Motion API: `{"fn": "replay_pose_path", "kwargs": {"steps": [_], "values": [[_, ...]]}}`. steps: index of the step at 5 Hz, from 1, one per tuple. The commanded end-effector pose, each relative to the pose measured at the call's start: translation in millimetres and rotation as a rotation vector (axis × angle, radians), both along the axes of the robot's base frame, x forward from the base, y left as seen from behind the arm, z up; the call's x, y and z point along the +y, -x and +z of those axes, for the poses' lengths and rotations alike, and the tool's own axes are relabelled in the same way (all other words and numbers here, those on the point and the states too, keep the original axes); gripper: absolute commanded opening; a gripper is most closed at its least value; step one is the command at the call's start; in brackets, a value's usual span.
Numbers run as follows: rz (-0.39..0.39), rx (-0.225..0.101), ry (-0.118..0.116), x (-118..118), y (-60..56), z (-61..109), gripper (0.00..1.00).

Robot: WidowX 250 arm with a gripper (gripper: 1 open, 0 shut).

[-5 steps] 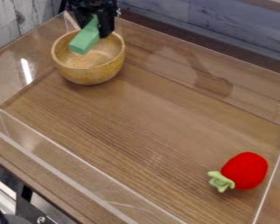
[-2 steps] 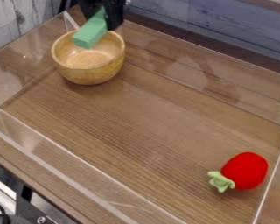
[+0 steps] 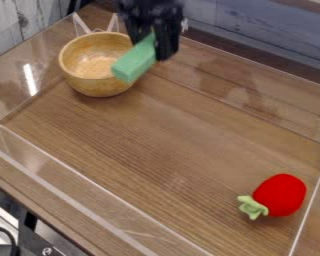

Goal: Remove the green block from the brown bowl and put it on the table

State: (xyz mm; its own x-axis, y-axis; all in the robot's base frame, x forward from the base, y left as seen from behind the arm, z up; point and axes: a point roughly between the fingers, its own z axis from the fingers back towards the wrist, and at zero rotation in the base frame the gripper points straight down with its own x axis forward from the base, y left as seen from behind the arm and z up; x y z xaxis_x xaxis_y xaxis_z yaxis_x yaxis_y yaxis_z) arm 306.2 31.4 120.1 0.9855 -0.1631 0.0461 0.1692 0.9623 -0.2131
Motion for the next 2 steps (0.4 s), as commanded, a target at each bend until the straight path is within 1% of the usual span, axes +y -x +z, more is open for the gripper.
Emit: {"fn": "replay_pose_path", "kwargs": {"steps": [1,2], "values": [[-0.060,-0.050,-0.015,-21.7,11.1,-4.6,0.00],[-0.102,-0.036,-0.030,-36.8,17.3,-29.4,0.00]]}}
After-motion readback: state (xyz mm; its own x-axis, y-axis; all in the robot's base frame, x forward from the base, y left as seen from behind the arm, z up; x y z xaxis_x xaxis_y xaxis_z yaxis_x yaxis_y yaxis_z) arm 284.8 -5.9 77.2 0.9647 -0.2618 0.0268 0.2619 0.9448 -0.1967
